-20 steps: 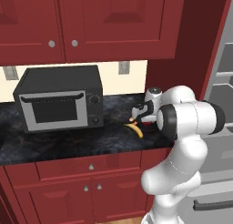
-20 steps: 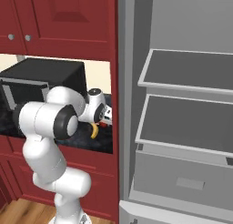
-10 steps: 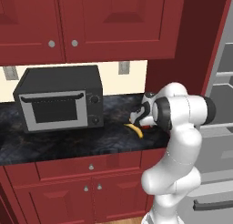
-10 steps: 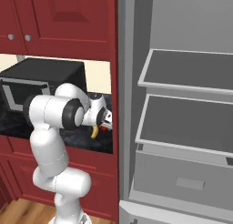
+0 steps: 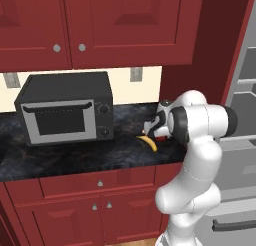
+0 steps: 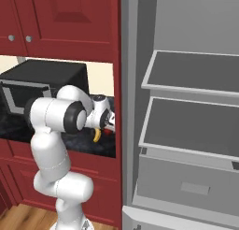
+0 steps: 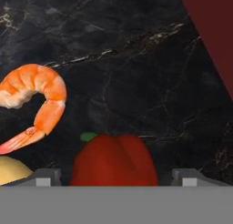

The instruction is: Open the fridge, remove the banana, bell pepper, and shrimp, and place them on any counter.

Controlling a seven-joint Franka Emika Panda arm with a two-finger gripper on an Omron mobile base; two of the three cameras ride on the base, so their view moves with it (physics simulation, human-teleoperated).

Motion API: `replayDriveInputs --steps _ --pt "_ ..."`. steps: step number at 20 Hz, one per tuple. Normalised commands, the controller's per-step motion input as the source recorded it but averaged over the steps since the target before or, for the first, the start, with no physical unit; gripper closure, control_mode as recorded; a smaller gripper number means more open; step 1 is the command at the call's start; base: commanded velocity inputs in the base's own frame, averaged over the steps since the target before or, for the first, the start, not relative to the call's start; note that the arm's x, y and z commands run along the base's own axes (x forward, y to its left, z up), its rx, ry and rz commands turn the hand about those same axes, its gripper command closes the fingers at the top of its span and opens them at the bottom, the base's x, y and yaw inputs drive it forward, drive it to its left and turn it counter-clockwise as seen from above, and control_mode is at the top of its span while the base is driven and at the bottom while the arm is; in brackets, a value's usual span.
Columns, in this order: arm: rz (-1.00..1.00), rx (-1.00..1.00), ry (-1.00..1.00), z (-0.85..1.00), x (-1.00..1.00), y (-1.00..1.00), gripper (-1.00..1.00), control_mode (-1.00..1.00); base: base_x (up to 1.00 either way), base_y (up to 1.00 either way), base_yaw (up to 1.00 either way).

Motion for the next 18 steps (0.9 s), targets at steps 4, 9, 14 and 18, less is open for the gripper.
replayDriveInputs --steps 4,9,14,18 --pt "0.0 0.0 -0.17 0.31 -0.04 -0.02 -1.0 -1.0 0.0 0.0 0.0" --pt "-0.06 0.0 -0.02 0.74 -0.17 0.0 -1.0 -1.0 0.0 0.0 0.0" --pt "-0.05 0.0 0.0 0.73 -0.27 0.0 -1.0 -1.0 0.0 0.0 0.0" --pt "-0.01 0.0 0.05 0.74 -0.31 0.06 -1.0 -1.0 0.0 0.0 0.0"
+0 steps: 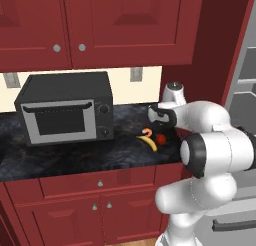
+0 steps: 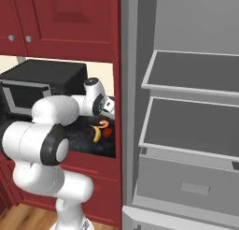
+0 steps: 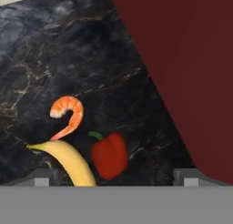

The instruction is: Open the fridge, remove the banana, bell pepper, and shrimp, and place them on any counter.

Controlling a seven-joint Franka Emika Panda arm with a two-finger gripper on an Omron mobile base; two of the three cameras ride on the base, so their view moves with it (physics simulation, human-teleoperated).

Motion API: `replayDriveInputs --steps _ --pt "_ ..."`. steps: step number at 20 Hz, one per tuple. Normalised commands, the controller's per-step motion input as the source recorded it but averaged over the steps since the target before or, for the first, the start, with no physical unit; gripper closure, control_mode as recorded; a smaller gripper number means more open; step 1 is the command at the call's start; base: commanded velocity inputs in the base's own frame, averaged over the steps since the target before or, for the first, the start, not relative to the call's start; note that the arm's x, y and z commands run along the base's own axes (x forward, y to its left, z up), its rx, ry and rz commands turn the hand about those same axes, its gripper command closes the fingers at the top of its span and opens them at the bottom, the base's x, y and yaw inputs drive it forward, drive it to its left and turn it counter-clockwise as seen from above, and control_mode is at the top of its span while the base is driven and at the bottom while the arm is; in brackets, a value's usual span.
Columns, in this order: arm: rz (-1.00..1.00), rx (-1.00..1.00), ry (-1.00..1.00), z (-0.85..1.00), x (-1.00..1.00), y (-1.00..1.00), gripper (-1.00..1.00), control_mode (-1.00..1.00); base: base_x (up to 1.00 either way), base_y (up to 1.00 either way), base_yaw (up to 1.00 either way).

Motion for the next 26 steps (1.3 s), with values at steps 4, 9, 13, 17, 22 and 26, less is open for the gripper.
replayDriveInputs --steps 4,9,13,17,22,26 --pt "0.0 0.0 0.04 0.46 -0.7 0.24 -1.0 -1.0 0.0 0.0 0.0" --pt "0.0 0.0 0.0 0.27 -0.96 0.25 -1.0 -1.0 0.0 0.0 0.0" --pt "0.0 0.03 -0.02 0.54 -1.0 0.19 -1.0 -1.0 0.0 0.0 0.0" --pt "0.0 0.01 -0.07 0.98 -1.0 0.07 -1.0 -1.0 0.0 0.0 0.0" --pt "0.0 0.0 -0.14 0.91 -1.0 0.01 -1.0 -1.0 0.0 0.0 0.0" --pt "0.0 0.0 -0.11 0.81 -1.0 0.03 -1.0 -1.0 0.0 0.0 0.0"
